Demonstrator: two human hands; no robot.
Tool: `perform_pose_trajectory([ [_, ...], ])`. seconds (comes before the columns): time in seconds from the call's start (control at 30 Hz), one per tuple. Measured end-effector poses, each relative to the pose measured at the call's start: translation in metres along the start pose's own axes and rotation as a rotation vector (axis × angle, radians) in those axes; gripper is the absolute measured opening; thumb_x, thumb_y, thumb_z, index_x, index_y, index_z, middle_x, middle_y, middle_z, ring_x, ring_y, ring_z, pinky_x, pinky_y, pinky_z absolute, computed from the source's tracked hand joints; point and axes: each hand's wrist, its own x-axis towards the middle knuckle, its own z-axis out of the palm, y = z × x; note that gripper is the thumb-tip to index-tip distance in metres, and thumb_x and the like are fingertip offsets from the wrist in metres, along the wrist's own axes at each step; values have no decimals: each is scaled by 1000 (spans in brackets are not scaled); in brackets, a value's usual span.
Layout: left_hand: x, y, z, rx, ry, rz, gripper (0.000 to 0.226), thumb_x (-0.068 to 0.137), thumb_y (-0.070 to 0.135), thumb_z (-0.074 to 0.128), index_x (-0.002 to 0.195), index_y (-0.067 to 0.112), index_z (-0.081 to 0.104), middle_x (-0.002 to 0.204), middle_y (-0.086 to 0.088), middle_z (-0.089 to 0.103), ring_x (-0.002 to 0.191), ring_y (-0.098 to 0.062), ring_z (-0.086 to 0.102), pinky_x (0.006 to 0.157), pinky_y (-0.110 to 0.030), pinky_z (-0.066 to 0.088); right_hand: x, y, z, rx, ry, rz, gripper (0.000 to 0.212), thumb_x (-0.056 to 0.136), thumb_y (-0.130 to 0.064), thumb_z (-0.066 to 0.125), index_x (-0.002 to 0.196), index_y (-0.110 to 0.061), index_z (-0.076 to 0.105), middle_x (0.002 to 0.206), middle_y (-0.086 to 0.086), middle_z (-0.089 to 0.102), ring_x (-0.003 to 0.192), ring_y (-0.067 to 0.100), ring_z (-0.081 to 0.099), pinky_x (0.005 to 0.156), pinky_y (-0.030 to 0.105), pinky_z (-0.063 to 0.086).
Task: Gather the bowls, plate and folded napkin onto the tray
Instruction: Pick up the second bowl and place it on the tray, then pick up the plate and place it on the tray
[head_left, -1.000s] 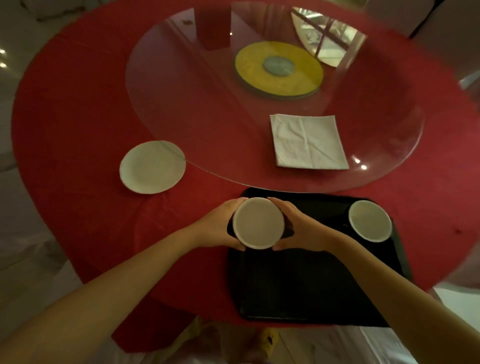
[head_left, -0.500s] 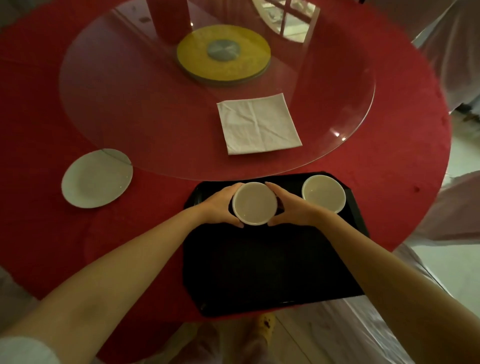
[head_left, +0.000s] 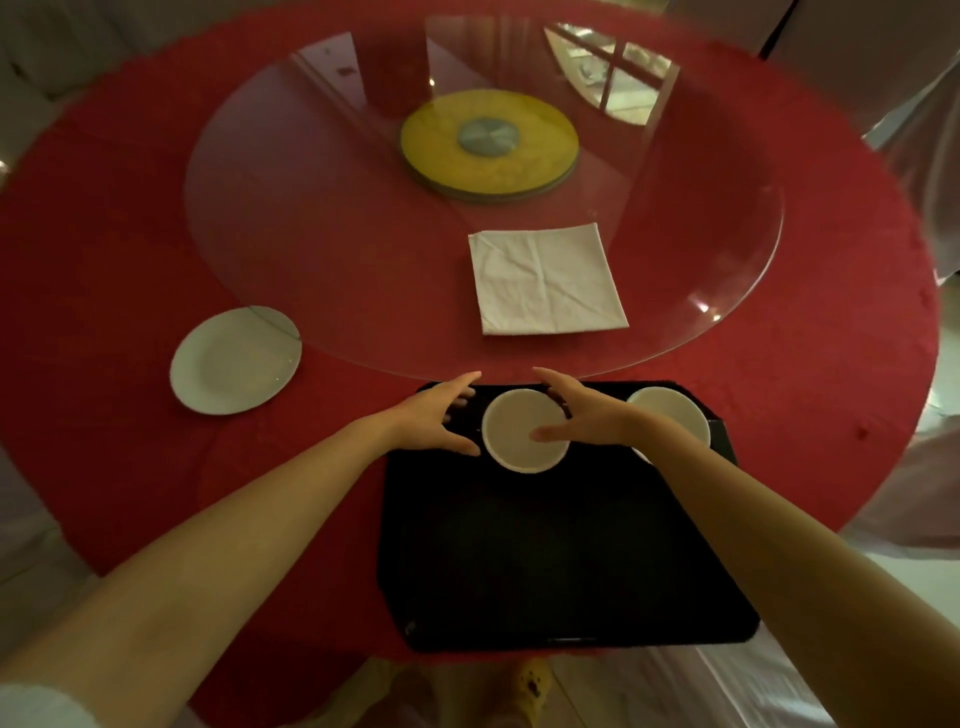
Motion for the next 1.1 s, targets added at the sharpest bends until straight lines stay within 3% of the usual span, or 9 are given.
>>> perform_pose_trajectory([
  [0.17,-32,-17,-47,107,300,-49,58,85,38,60,137,21,40,135,-5,52,120,-16,50,95,-26,40,23,-43,-8,-256,84,-49,85,82,-45,64,147,-20,15,155,7,18,140,27,25,112,41,28],
  [0.33,-67,-50,-85,142,495,-149,46,89,36,55,131,17,48,130,-7,58,118,-20,54,90,-25,39,55,-100,1,-477,107,-74,82,82,-45,63,144,-12,21,146,15,32,132,34,34,106,42,34],
  [0.5,-97,-90,-107,172,534,-263,43,88,33,56,126,12,53,127,-11,60,114,-22,56,89,-27,41,88,-150,27,-615,100,-86,78,82,-47,62,141,-9,27,140,17,37,127,39,39,103,49,40],
  [0.77,-135,-145,-132,104,547,-349,43,89,27,55,128,9,52,130,-12,57,115,-25,55,94,-31,41,132,-207,82,-703,63,-133,72,83,-40,63,140,-10,30,137,14,40,126,33,40,98,46,43],
  [1.1,-148,-201,-157,84,612,-427,47,85,23,61,129,7,51,128,-20,50,110,-31,55,92,-34,43,168,-232,130,-515,147,-83,58,85,-35,63,130,-6,41,127,15,49,115,31,51,89,43,49],
])
